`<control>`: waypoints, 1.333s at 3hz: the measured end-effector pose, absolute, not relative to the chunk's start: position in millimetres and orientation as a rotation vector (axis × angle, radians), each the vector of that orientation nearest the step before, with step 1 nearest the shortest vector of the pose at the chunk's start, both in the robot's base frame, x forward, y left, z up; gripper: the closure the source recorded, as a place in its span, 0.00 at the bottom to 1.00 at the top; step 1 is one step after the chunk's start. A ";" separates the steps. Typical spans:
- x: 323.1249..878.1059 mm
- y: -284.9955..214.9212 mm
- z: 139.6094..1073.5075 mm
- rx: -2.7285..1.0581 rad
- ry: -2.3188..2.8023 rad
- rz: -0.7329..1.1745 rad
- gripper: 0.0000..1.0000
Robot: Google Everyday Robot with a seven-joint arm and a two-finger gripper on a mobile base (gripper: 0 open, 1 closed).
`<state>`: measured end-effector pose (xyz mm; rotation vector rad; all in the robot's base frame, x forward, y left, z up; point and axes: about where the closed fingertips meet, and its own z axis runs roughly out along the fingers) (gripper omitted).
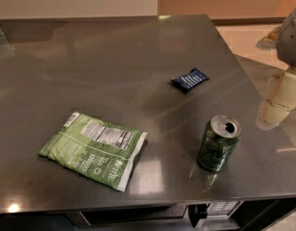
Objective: Move green can near rxbar blueberry
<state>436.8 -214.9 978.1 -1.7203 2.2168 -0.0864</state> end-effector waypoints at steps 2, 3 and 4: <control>415.3 -203.2 953.2 -1.748 2.147 0.125 0.00; 402.6 -191.3 936.7 -1.784 2.086 0.219 0.00; 391.8 -177.3 922.3 -1.815 2.037 0.291 0.00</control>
Offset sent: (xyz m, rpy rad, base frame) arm -0.0414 0.0221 -0.0508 0.2307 0.1096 0.1510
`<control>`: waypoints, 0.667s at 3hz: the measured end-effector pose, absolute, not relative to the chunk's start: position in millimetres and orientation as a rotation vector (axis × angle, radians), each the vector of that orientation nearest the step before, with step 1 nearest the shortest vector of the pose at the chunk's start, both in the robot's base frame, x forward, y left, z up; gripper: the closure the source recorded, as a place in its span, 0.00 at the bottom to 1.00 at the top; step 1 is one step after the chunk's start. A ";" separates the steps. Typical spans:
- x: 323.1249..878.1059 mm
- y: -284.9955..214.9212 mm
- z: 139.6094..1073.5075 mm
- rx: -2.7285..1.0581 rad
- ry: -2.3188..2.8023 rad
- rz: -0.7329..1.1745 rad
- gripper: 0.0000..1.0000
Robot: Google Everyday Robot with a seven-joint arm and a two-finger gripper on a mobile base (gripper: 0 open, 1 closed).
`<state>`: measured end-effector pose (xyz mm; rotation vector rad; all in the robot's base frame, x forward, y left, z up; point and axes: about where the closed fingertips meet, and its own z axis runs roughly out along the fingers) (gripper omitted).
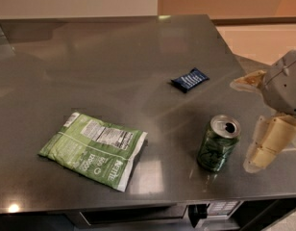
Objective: Move green can near rxbar blueberry
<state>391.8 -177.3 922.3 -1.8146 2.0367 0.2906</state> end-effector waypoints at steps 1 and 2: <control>382.8 -165.2 910.7 -1.821 2.003 0.332 0.00; 380.8 -161.2 900.0 -1.807 2.010 0.327 0.00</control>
Offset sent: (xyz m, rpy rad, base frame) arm -0.0116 0.0184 -0.0401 0.0358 0.0039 -0.0101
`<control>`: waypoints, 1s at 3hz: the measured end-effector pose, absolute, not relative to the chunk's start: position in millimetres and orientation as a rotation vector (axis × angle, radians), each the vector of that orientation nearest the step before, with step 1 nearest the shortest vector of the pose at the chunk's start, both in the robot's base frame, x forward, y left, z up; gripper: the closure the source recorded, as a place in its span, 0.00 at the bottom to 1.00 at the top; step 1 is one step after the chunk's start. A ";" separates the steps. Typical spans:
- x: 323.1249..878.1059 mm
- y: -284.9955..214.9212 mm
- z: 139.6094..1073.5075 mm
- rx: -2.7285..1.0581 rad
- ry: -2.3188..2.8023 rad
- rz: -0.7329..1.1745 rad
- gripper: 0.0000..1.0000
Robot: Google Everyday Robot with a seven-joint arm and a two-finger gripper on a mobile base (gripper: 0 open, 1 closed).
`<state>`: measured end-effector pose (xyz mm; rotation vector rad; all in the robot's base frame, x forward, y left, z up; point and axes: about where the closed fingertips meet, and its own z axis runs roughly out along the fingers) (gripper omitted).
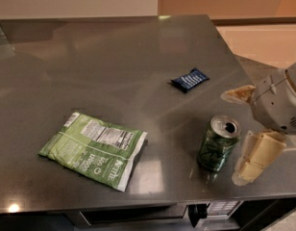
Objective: Move green can near rxbar blueberry
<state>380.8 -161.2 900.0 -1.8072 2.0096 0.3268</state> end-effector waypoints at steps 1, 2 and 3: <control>380.4 -158.7 895.3 -1.786 2.023 0.336 0.17; 379.8 -155.9 896.6 -1.772 2.019 0.352 0.39; 378.9 -152.2 900.4 -1.763 2.006 0.375 0.64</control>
Offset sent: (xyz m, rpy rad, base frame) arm -0.0006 0.0070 -0.0044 0.0490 0.0186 -0.0273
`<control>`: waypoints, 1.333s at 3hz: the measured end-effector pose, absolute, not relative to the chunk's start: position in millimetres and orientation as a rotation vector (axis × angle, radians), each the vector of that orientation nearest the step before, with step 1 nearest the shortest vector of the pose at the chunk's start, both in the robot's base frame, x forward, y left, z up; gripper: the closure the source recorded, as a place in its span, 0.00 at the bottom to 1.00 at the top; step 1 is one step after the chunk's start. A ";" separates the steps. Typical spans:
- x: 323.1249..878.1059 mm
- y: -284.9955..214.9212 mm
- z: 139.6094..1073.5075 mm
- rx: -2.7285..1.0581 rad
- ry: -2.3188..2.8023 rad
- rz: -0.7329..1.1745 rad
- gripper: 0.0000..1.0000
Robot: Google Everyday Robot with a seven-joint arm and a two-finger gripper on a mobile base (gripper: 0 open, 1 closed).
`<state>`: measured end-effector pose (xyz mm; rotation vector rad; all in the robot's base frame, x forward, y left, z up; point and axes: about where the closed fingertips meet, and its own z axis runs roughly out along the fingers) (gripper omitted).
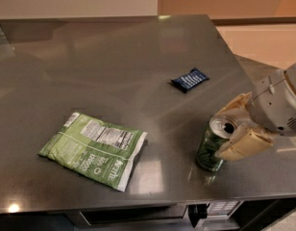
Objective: Move green can near rxbar blueberry
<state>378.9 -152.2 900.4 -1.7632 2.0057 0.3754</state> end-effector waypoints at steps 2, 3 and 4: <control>411.5 -158.7 915.5 -1.670 2.042 0.365 1.00; 456.2 -165.0 916.9 -1.626 2.095 0.374 1.00; 500.0 -171.1 915.8 -1.597 2.146 0.375 1.00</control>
Offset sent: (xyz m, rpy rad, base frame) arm 0.0982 -0.0211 0.0305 0.0644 0.0099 -0.1792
